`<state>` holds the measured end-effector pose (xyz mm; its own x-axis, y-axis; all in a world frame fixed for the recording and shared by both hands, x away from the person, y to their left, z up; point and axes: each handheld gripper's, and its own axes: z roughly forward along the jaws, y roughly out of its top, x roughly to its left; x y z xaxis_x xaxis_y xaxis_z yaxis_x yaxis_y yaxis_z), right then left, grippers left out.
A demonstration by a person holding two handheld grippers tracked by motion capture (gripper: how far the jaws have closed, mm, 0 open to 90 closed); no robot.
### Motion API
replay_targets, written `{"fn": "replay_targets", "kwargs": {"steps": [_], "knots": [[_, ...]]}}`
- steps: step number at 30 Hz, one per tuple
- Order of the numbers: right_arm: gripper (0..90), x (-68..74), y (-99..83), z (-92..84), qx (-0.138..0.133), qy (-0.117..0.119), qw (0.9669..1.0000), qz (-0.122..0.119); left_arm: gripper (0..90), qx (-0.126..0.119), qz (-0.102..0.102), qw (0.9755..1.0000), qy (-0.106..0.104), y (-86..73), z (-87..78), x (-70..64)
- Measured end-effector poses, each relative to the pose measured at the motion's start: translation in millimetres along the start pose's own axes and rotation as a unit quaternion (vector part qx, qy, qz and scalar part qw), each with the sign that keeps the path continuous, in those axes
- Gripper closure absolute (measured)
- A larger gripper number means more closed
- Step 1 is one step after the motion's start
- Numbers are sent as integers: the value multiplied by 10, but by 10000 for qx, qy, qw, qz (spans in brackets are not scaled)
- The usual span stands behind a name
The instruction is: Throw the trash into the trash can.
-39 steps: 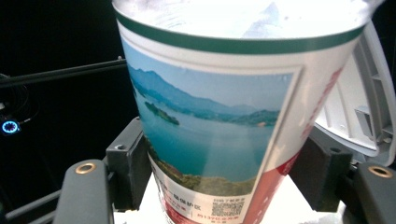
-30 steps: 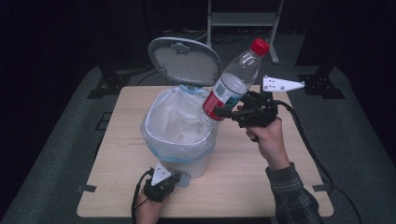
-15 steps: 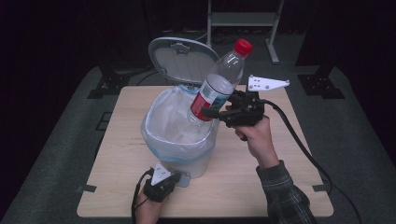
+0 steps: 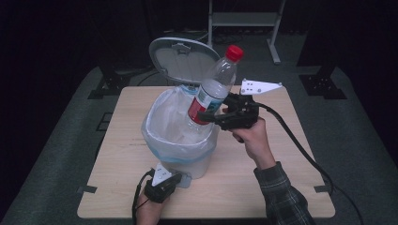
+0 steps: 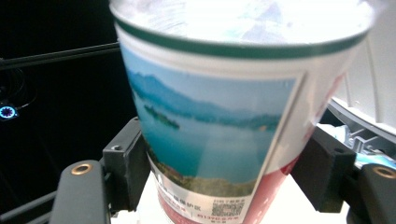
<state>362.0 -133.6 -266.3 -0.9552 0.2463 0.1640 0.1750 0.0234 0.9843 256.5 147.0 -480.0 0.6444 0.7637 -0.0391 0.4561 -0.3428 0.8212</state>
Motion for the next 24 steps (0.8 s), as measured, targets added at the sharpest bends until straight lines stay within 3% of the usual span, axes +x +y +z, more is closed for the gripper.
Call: {"fn": "replay_targets", "kwargs": {"steps": [5, 15, 24], "knots": [[203, 6, 9, -23, -20, -15, 10000, 62, 893, 2, 8, 10000, 2, 0, 0, 0], [212, -10, -2, -106, -134, -118, 9998, 32, 893, -5, 16, 10000, 12, -1, 1, -3], [213, -9, -19, -169, -54, -159, 9999, 37, 894, -4, 11, 10000, 6, 0, 1, -1]]}}
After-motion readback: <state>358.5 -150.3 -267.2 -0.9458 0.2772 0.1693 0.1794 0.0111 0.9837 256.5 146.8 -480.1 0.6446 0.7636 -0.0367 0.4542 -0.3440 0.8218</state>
